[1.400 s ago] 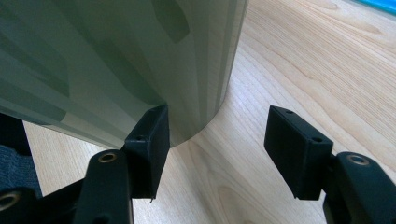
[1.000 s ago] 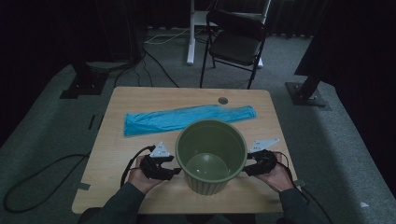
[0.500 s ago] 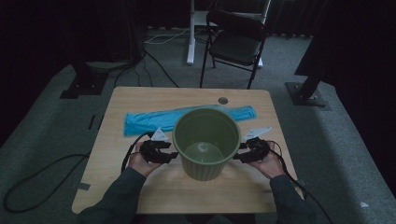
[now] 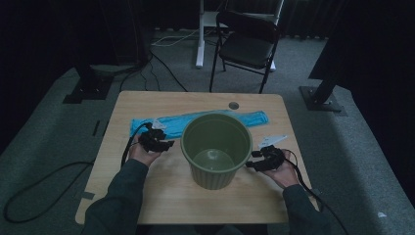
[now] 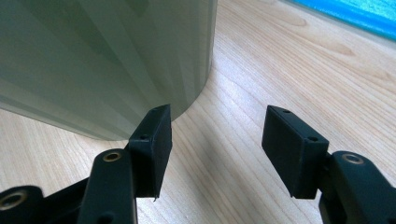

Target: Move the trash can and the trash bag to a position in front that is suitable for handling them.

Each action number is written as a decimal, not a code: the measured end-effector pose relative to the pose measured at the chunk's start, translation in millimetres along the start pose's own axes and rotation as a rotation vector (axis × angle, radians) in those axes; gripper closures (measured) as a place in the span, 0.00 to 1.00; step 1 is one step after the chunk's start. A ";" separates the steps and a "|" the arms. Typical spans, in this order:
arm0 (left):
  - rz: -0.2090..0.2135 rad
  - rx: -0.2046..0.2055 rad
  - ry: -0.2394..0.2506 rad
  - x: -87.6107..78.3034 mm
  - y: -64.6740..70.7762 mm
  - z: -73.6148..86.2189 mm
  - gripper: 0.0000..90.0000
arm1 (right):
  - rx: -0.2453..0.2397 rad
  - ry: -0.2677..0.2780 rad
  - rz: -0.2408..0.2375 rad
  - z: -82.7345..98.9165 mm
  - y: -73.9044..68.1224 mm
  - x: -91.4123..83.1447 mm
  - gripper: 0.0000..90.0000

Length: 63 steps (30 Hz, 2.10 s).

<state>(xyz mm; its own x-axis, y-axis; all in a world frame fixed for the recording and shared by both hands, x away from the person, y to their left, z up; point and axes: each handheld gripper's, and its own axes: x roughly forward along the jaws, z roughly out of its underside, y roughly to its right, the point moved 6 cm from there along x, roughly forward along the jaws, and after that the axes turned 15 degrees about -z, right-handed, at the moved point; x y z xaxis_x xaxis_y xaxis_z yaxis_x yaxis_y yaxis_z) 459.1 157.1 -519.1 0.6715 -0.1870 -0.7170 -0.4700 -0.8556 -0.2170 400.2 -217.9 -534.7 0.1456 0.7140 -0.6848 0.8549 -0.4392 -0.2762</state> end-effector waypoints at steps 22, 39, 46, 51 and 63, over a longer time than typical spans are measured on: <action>-0.064 -0.069 -0.141 70.8 -27.8 -3.1 0.53 | 0.000 -0.006 -0.002 2.2 0.7 2.6 0.46; -0.041 -0.038 -0.204 84.4 -14.3 -11.5 0.64 | 0.007 -0.021 -0.015 6.0 -0.2 5.0 0.47; -0.020 -0.041 -0.204 81.6 -18.0 -8.4 0.93 | 0.005 -0.026 -0.022 7.6 -0.2 6.2 0.47; 0.004 -0.051 -0.191 72.2 -15.4 0.5 0.99 | 0.005 -0.032 -0.025 8.6 0.0 7.2 0.48; 0.065 0.000 -0.178 19.9 14.5 49.1 0.99 | -0.003 -0.036 -0.034 5.8 -1.4 9.5 0.48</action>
<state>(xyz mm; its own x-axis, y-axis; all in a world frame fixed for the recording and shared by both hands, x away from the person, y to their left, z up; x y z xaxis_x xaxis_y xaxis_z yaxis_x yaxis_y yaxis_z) 437.5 164.6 -569.0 0.5275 -0.1537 -0.8355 -0.5090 -0.8446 -0.1660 397.5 -213.8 -544.8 0.0987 0.7083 -0.6990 0.8607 -0.4133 -0.2973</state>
